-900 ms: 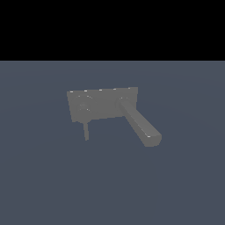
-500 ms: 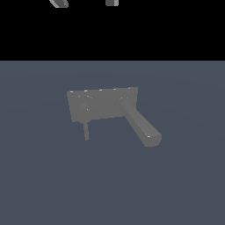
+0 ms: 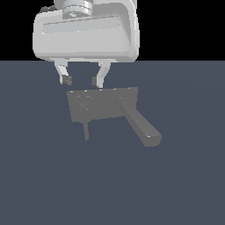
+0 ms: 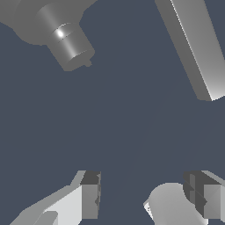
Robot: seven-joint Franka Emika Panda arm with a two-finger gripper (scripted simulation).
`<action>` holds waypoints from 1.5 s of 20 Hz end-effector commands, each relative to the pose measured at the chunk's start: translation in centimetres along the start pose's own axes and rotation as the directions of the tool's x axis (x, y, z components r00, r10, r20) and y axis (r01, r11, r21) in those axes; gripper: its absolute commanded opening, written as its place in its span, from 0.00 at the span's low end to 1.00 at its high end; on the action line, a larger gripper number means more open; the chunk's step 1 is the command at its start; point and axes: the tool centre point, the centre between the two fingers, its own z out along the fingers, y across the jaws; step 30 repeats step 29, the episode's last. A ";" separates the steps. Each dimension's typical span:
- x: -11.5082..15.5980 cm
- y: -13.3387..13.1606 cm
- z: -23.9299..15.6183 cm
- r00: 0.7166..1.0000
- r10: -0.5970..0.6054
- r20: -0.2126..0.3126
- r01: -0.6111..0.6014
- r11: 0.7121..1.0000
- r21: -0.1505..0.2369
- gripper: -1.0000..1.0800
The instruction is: Turn on the faucet by rotating a designated handle.
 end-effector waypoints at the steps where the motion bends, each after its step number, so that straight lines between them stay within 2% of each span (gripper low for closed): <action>1: 2.4 0.8 1.3 0.991 0.130 0.013 -0.130 0.989 0.068 0.69; 2: 2.5 0.9 1.3 0.991 0.131 0.014 -0.132 0.989 0.068 0.69; 3: 2.6 -2.6 1.7 0.998 0.052 -0.025 -0.051 0.998 0.022 0.83; 4: 2.1 -3.2 1.7 0.999 0.038 -0.031 -0.038 0.999 0.015 0.83; 5: 1.6 -2.3 3.6 0.991 0.131 -0.006 -0.131 0.991 0.042 0.65; 6: 3.7 1.7 3.9 0.975 0.222 0.021 -0.223 0.972 0.068 0.65; 7: 5.9 0.4 3.4 0.958 0.286 0.019 -0.286 0.951 0.120 0.91; 8: 6.6 -1.3 3.9 0.976 0.217 -0.028 -0.215 0.974 0.067 0.83; 9: 6.1 -2.3 4.0 0.979 0.200 -0.038 -0.198 0.979 0.054 0.83; 10: 4.0 -3.0 8.2 0.987 0.163 0.009 -0.163 0.986 0.019 0.81; 11: 6.7 -4.6 6.4 0.980 0.193 -0.048 -0.190 0.980 0.054 0.76; 12: 8.4 -2.2 7.7 0.978 0.201 -0.055 -0.199 0.979 0.036 0.65; 13: 8.5 -4.1 8.7 0.986 0.153 -0.072 -0.151 0.988 0.027 0.84; 14: 7.6 -7.2 10.1 0.993 0.065 -0.094 -0.067 0.998 -0.011 0.85; 15: 11.4 -5.0 8.7 0.990 0.069 -0.120 -0.065 0.997 0.043 0.79; 16: 13.0 -5.7 8.0 0.987 0.076 -0.138 -0.065 0.995 0.078 0.10; 17: 12.0 -6.1 10.9 0.988 0.125 -0.092 -0.116 0.988 0.098 0.86; 18: 11.4 -4.5 13.2 0.987 0.142 -0.074 -0.136 0.988 0.078 0.55; 19: 12.8 1.4 14.4 0.985 0.155 -0.081 -0.151 0.987 0.044 0.82; 20: 12.3 0.4 14.8 0.976 0.192 -0.101 -0.190 0.981 0.028 0.32; 21: 12.7 1.9 15.0 0.965 0.233 -0.118 -0.230 0.973 0.035 0.84; 22: 12.9 2.7 15.4 0.963 0.232 -0.139 -0.232 0.973 0.023 0.79; 23: 12.7 3.3 15.9 0.958 0.244 -0.150 -0.244 0.970 0.019 0.21; 24: 13.8 3.3 15.4 0.950 0.249 -0.190 -0.248 0.968 0.027 0.89; 25: 11.8 4.3 17.7 0.949 0.270 -0.165 -0.272 0.962 0.010 0.94; 26: 16.1 -4.8 14.7 0.933 0.285 -0.218 -0.270 0.958 0.093 0.15; 27: 15.2 -3.9 12.6 0.923 0.294 -0.248 -0.266 0.954 0.141 0.15; 28: 12.9 -8.7 13.4 0.946 0.199 -0.257 -0.169 0.977 0.132 0.09; 29: 11.6 -10.5 13.4 0.953 0.156 -0.261 -0.126 0.984 0.128 0.09; 30: 11.6 -10.5 13.4 0.953 0.156 -0.261 -0.126 0.984 0.128 0.09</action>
